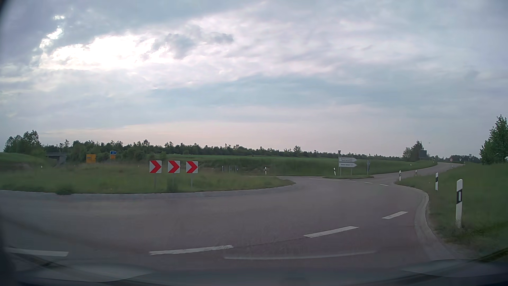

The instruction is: Follow the waypoints while adhering to traffic rules and regulations

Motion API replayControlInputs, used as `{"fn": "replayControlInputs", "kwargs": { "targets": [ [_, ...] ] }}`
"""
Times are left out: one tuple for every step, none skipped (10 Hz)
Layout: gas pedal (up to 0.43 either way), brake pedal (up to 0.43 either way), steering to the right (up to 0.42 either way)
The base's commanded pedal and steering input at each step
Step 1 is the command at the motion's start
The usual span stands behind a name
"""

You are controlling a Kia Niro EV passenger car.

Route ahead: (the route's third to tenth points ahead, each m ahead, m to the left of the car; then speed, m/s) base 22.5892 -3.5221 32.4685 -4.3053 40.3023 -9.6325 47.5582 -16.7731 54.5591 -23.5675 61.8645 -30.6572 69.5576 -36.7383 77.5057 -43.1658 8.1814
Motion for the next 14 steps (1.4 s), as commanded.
{"fn": "replayControlInputs", "kwargs": {
  "targets": [
    [0.177, 0.0, 0.11],
    [0.177, 0.0, 0.109],
    [0.177, 0.0, 0.107],
    [0.177, 0.0, 0.099],
    [0.177, 0.0, 0.091],
    [0.189, 0.0, 0.09],
    [0.189, 0.0, 0.09],
    [0.189, 0.0, 0.09],
    [0.189, 0.0, 0.09],
    [0.197, 0.0, 0.09],
    [0.197, 0.0, 0.091],
    [0.197, 0.0, 0.091],
    [0.197, 0.0, 0.091],
    [0.197, 0.0, 0.091]
  ]
}}
